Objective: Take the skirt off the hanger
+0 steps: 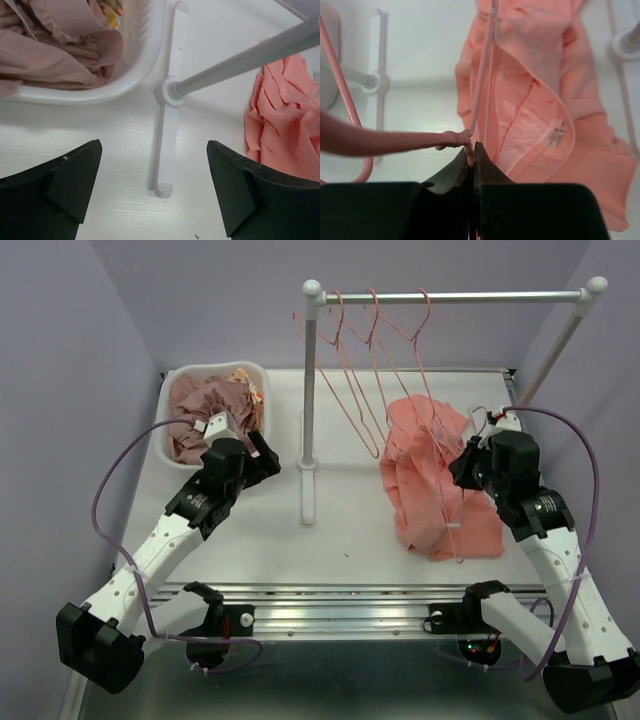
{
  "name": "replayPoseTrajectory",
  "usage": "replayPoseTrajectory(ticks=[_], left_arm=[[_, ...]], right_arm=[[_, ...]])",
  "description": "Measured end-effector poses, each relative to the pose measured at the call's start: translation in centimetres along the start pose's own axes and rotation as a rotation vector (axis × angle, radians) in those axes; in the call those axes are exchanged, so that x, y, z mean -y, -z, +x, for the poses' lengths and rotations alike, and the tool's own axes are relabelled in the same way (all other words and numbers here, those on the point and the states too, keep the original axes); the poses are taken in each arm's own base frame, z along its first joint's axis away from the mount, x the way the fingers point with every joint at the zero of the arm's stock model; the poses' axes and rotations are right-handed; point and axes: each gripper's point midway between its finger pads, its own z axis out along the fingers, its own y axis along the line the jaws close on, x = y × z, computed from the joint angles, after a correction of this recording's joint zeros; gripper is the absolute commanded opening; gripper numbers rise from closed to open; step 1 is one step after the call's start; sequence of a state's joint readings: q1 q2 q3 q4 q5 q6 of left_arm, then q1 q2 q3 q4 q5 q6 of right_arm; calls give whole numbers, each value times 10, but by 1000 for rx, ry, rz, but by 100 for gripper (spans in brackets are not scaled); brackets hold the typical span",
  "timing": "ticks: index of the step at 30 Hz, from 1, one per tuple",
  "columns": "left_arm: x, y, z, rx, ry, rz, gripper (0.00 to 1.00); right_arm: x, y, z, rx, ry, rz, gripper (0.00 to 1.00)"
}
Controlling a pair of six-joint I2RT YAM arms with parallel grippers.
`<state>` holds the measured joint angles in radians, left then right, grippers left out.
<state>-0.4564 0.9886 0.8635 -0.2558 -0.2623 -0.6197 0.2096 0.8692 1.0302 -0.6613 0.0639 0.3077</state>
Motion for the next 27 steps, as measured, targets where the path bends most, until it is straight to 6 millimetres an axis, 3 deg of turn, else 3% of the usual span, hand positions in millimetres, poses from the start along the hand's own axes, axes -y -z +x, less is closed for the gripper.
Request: replayPoseTrajectory(ticks=[6,12,21,27], left_arm=[[9,4,48,-100,-26,104,99],[42,14,79,-164,-67,259,99],[74,32,112,-207,-101,435,99],[117,50,137,-218,-138,588,99]], right_arm=[[-33,-3,47,-140,-50,-223,1],[-69,9,86,-280,-99,-480,1],[-103,37,108,-368,-171,-755,1],[-115,57,110,-387,-192,-882,1]])
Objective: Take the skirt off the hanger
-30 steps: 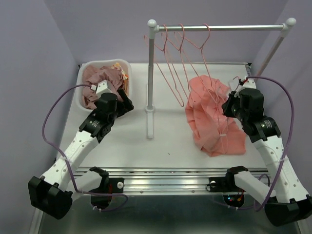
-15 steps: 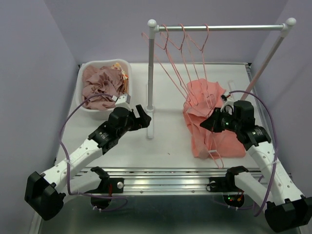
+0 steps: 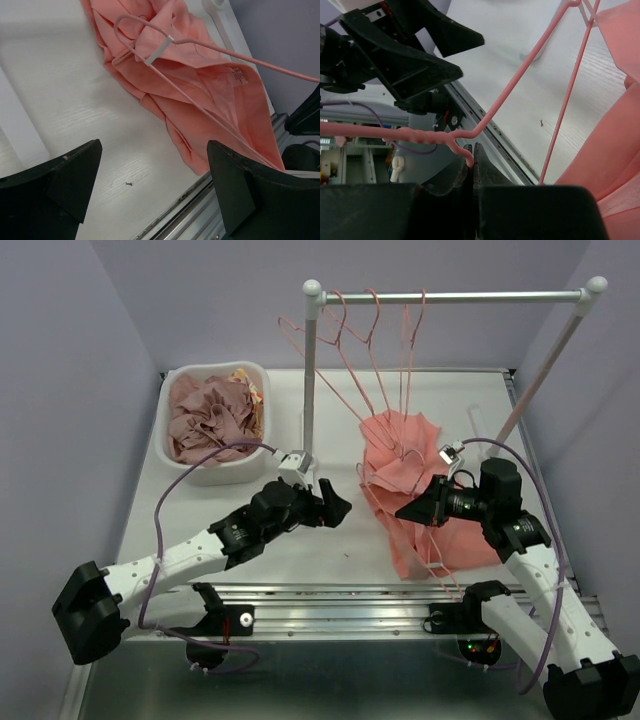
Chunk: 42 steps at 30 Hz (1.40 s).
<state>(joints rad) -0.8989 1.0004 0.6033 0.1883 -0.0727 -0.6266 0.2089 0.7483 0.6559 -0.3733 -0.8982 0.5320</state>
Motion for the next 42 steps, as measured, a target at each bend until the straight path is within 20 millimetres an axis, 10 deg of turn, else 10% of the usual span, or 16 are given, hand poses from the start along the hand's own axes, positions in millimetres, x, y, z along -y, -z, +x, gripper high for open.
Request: replayPoseTrajectory(ticks=[13,32,42], left_arm=[[19,-74,20,-22,-158,-73,82],[1,-99,16,27,-238,-170,37],[3,-107,7,54,-243,-194,37]], right_arm=[[-12,2,8,-47,-4,-74,1],[-19,4,9,-71,-5,-101,1],[-23,6,9,-73,6,-109,1]])
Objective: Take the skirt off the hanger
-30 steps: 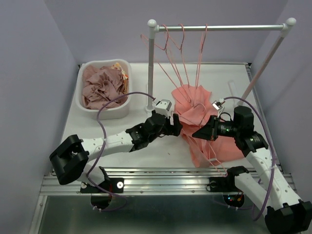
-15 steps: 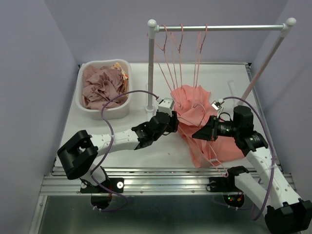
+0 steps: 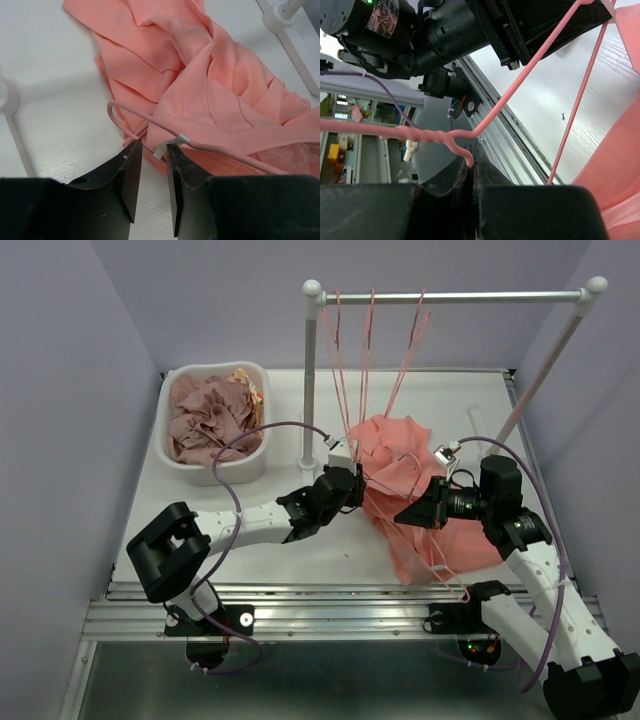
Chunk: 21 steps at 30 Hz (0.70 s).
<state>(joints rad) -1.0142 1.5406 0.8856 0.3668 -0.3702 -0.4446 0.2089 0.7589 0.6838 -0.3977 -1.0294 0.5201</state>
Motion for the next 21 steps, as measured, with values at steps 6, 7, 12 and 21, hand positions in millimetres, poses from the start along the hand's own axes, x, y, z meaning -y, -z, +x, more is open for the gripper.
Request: replayPoseTrajectory(ticks=[6,7,12,21], left_arm=[[-1,-5,3,-7,-12,-10,12],[-2,-5,3,-6,-20,-14,8],[-5,-6,0,7,-19,-36,0],[-29,-7,-21,76,49,-189,0]], right_arm=[[1,0,2,-8,-7,5,1],[1,1,2,-8,-7,5,1],[0,1,3,-12,-3,7,1],[3,5,12,-54,0,32,1]])
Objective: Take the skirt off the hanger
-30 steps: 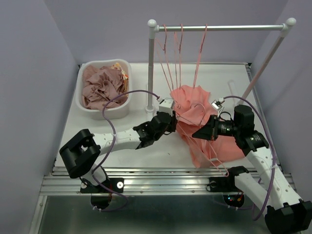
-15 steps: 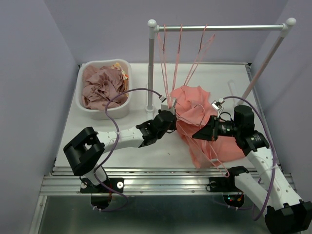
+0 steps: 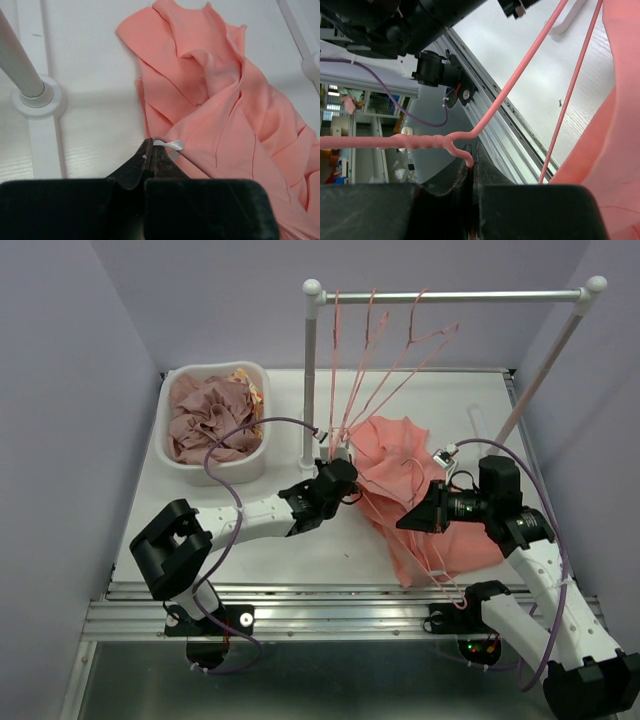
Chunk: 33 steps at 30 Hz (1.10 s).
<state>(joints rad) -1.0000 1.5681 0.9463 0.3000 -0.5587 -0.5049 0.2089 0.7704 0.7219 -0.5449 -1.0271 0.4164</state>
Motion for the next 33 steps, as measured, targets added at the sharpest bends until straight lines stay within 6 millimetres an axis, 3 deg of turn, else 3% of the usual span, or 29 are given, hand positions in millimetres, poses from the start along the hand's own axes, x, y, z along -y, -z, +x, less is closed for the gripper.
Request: replayPoseTrajectory(ticks=[9,14,23,33], left_arm=[[-39,-17,-22,23,87,-147,0],[-56,-19,-13,-16,104,-200,0],[-59,-17,8,-82,131,-196,0],[-66,-29,41,-160,94,-225,0]], right_arm=[[0,5,10,-23,-18,26,1],[-4,10,1,15,5,73,1],[-9,14,-17,105,4,114,1],[-19,17,-13,84,33,80,1]])
